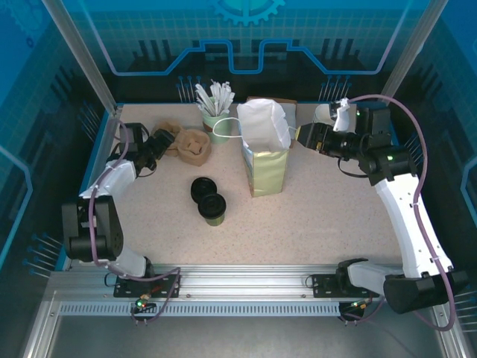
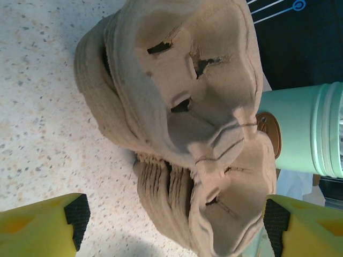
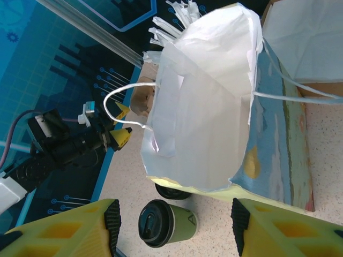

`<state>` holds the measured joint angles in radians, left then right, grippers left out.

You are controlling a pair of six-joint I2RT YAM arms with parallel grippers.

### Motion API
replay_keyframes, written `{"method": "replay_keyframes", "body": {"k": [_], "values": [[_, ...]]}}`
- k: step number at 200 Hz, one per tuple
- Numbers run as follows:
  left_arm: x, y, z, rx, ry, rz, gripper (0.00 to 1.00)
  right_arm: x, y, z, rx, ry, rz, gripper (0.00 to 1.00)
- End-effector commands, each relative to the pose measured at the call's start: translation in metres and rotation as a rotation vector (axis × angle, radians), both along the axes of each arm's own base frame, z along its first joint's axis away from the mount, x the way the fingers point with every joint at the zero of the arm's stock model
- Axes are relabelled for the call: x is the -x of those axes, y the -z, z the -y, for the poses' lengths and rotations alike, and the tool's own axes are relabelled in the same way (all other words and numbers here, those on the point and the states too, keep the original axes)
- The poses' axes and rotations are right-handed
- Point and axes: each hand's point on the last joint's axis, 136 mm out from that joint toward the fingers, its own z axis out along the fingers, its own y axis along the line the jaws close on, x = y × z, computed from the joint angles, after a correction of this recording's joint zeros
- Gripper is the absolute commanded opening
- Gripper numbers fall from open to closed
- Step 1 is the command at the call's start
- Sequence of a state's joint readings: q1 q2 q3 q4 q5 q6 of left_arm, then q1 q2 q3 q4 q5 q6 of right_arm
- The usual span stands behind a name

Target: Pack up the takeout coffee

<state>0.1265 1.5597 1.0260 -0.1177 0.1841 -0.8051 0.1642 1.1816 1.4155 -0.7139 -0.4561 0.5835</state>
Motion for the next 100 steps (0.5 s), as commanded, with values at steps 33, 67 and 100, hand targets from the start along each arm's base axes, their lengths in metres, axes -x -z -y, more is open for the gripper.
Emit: {"method": "replay_keyframes", "body": {"k": [33, 67, 100], "values": [[-0.026, -0.015, -0.001, 0.033, 0.012, 0.076, 0.79, 0.014, 0.007, 0.0, 0.014, -0.002, -0.021, 0.59], [-0.028, -0.013, -0.001, 0.027, 0.017, 0.076, 0.77, 0.014, 0.007, 0.001, 0.018, -0.001, -0.018, 0.59], [-0.032, -0.011, -0.001, 0.029, 0.019, 0.076, 0.77, 0.013, 0.008, 0.001, 0.018, -0.001, -0.022, 0.59]]}}
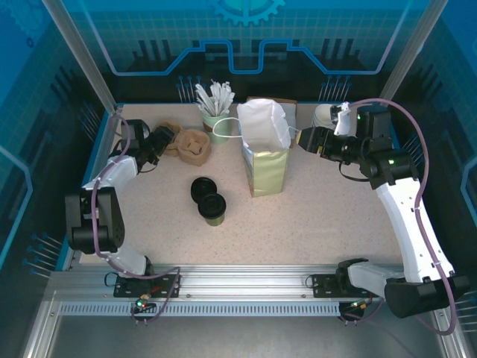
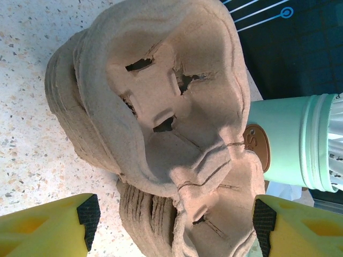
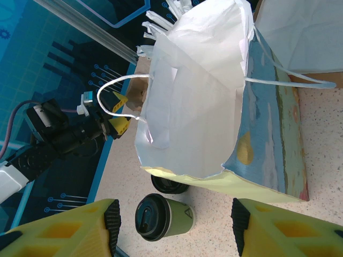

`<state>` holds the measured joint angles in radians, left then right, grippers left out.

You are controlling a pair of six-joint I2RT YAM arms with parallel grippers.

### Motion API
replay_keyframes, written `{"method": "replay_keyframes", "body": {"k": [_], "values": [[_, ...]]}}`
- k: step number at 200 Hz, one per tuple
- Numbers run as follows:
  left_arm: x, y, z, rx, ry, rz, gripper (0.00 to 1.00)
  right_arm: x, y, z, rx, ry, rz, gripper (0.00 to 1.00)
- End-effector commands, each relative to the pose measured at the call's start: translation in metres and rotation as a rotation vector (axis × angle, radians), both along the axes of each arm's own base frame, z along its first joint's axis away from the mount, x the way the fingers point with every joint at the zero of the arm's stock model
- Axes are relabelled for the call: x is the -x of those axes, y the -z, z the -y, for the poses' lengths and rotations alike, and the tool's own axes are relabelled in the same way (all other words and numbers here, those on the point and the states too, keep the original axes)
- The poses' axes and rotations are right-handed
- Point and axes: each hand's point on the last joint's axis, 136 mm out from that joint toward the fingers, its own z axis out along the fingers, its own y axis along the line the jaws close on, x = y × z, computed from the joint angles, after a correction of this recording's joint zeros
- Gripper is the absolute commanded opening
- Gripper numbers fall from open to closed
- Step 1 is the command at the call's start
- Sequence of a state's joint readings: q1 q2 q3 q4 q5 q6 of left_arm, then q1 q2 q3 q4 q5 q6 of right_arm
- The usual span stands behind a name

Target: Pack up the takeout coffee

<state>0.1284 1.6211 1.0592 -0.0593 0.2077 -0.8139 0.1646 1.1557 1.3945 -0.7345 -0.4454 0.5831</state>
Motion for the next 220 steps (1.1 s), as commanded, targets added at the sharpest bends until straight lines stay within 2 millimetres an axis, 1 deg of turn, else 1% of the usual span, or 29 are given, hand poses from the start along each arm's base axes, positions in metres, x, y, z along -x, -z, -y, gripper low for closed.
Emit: {"method": "replay_keyframes", "body": {"k": [1, 52, 98, 162, 182, 220], "values": [[-0.014, -0.013, -0.002, 0.011, 0.008, 0.047, 0.77, 0.006, 0.003, -0.002, 0.009, -0.01, -0.008, 0.59], [-0.02, -0.011, -0.003, 0.018, 0.017, 0.053, 0.77, 0.005, 0.002, 0.0, 0.011, -0.003, -0.007, 0.59], [-0.025, -0.019, -0.006, 0.018, 0.022, 0.073, 0.76, 0.003, 0.005, 0.0, 0.011, -0.001, -0.015, 0.59], [-0.029, -0.029, -0.003, 0.032, 0.034, 0.106, 0.73, 0.0, 0.009, 0.0, 0.008, 0.002, -0.023, 0.59], [-0.027, -0.025, -0.005, 0.026, 0.024, 0.088, 0.74, -0.001, 0.009, -0.001, 0.009, 0.001, -0.023, 0.59], [-0.019, -0.007, -0.014, 0.005, -0.024, 0.025, 0.76, -0.002, 0.01, 0.0, 0.008, 0.002, -0.025, 0.59]]}}
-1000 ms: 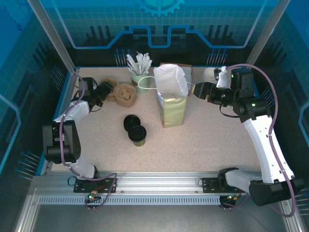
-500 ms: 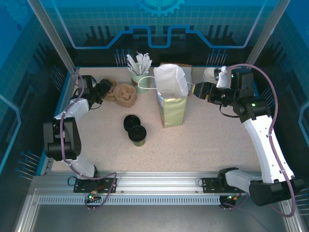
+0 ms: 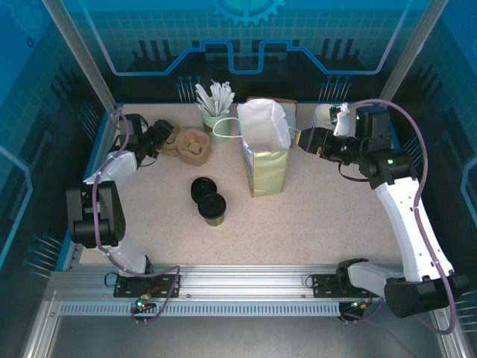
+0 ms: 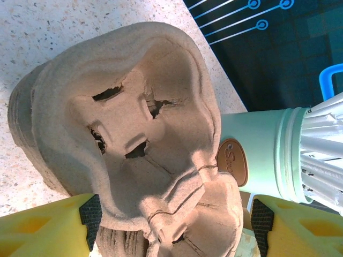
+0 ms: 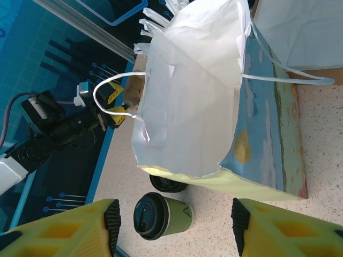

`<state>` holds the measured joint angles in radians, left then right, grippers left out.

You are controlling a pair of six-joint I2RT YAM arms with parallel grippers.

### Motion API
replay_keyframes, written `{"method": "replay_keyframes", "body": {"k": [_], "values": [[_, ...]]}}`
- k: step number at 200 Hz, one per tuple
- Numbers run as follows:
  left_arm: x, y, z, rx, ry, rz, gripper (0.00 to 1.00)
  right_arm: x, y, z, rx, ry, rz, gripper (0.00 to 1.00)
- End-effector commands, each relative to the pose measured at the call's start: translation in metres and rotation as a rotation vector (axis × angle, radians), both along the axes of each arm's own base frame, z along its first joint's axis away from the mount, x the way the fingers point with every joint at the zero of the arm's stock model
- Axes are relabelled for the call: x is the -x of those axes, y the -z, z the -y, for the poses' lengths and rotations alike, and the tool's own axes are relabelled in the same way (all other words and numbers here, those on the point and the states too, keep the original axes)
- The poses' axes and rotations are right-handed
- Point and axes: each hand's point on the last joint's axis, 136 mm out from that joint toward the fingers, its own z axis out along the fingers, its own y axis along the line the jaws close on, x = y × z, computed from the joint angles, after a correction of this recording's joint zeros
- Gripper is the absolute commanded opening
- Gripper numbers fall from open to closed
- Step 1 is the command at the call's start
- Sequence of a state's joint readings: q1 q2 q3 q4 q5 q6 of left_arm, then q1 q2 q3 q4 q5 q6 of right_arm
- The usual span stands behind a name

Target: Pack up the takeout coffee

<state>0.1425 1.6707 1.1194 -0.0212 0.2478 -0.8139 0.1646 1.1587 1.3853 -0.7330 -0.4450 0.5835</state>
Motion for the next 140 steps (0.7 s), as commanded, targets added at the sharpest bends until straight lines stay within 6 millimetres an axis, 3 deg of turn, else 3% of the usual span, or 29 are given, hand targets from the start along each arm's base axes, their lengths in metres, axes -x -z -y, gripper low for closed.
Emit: {"method": "replay_keyframes", "body": {"k": [1, 84, 140], "values": [[0.001, 0.005, -0.011, -0.012, -0.041, -0.028, 0.76, -0.001, 0.006, 0.0, 0.007, 0.002, -0.014, 0.59], [-0.003, 0.019, -0.015, -0.011, -0.065, -0.07, 0.79, -0.003, 0.012, 0.0, 0.007, 0.002, -0.028, 0.59], [-0.011, 0.008, -0.012, 0.011, -0.052, -0.031, 0.77, -0.003, 0.014, 0.0, 0.005, 0.001, -0.031, 0.59]]}}
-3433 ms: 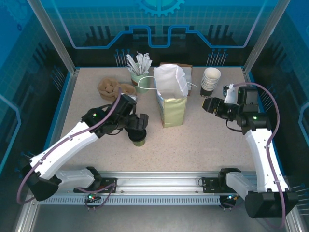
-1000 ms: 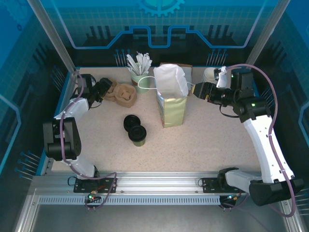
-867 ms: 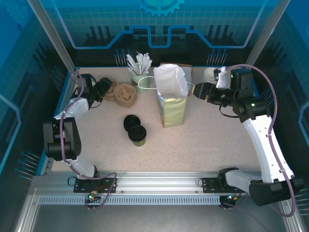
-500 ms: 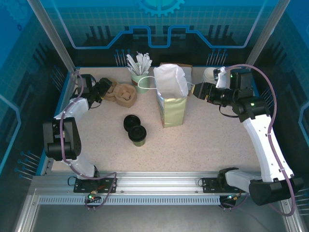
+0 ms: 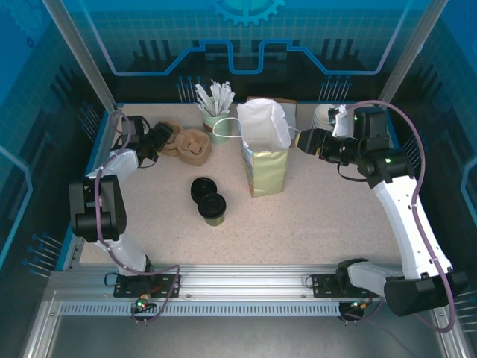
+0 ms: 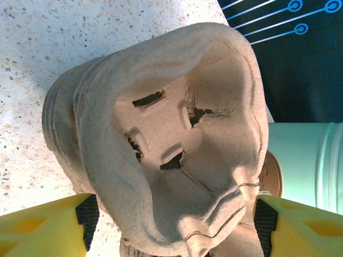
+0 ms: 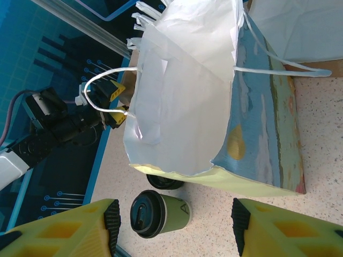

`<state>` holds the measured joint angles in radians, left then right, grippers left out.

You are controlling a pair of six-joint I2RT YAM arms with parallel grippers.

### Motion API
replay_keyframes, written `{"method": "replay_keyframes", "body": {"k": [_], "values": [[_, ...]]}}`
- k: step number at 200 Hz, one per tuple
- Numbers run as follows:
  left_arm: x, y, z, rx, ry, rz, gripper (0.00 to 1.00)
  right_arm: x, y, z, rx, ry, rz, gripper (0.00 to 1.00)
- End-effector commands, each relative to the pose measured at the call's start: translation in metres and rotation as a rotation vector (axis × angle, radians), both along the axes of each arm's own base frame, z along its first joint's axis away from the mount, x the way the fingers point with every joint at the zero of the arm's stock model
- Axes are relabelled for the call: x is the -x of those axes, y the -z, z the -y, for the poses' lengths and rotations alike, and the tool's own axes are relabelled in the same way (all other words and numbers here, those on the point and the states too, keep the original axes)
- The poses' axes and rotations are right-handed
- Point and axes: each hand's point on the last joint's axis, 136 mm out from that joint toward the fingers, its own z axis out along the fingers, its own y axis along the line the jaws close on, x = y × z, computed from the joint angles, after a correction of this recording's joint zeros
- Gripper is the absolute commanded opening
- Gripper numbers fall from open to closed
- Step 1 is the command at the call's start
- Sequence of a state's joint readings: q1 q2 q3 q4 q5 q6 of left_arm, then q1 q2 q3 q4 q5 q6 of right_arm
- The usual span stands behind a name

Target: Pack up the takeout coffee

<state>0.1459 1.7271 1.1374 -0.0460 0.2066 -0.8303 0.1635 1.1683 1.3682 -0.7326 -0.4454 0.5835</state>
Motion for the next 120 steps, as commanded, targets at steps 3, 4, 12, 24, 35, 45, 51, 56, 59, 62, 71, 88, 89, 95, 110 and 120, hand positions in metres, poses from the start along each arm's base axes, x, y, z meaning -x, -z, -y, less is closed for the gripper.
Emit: {"method": "replay_keyframes", "body": {"k": [3, 4, 12, 24, 35, 45, 51, 56, 59, 62, 71, 88, 89, 95, 110, 120], "values": [[-0.007, -0.016, -0.003, 0.015, -0.007, 0.038, 0.77, -0.001, 0.004, 0.0, 0.001, 0.001, -0.006, 0.59], [-0.008, -0.016, -0.003, 0.015, -0.006, 0.039, 0.77, -0.001, 0.004, 0.0, 0.001, 0.0, -0.005, 0.59], [-0.007, -0.017, -0.003, 0.015, -0.006, 0.041, 0.76, -0.001, 0.004, 0.0, 0.0, -0.001, -0.006, 0.59], [-0.007, -0.018, -0.002, 0.018, -0.004, 0.043, 0.76, -0.002, 0.005, 0.0, 0.0, -0.001, -0.005, 0.59], [-0.007, -0.02, -0.002, 0.022, -0.002, 0.047, 0.75, -0.002, 0.006, 0.0, 0.0, 0.0, -0.008, 0.59], [-0.006, -0.021, -0.001, 0.023, 0.0, 0.049, 0.75, -0.001, 0.006, 0.0, -0.001, -0.002, -0.007, 0.59], [-0.006, -0.021, -0.001, 0.025, 0.0, 0.05, 0.75, -0.001, 0.006, -0.001, -0.001, -0.003, -0.007, 0.59], [-0.006, -0.022, 0.0, 0.026, 0.0, 0.052, 0.75, -0.001, 0.006, 0.0, -0.002, -0.003, -0.008, 0.59], [-0.006, -0.022, 0.0, 0.028, 0.0, 0.053, 0.75, -0.001, 0.006, 0.0, -0.001, -0.003, -0.007, 0.59], [-0.006, -0.022, 0.0, 0.029, 0.0, 0.052, 0.75, -0.001, 0.006, -0.001, -0.002, -0.004, -0.007, 0.59], [-0.006, -0.024, 0.0, 0.03, 0.001, 0.059, 0.75, -0.002, 0.007, 0.0, 0.0, 0.0, -0.007, 0.59], [-0.007, -0.029, 0.001, 0.033, 0.005, 0.074, 0.74, -0.002, 0.008, 0.0, -0.001, -0.001, -0.01, 0.59], [-0.007, -0.029, 0.001, 0.033, 0.005, 0.074, 0.74, -0.001, 0.008, 0.0, -0.002, -0.002, -0.01, 0.59], [-0.008, -0.031, 0.001, 0.036, 0.006, 0.08, 0.74, -0.002, 0.008, 0.0, -0.002, -0.003, -0.011, 0.59], [-0.008, -0.035, 0.002, 0.041, 0.008, 0.085, 0.74, -0.002, 0.009, 0.0, -0.004, -0.001, -0.014, 0.59], [-0.009, -0.038, 0.003, 0.044, 0.009, 0.092, 0.74, -0.002, 0.009, 0.0, -0.003, -0.002, -0.013, 0.59]]}}
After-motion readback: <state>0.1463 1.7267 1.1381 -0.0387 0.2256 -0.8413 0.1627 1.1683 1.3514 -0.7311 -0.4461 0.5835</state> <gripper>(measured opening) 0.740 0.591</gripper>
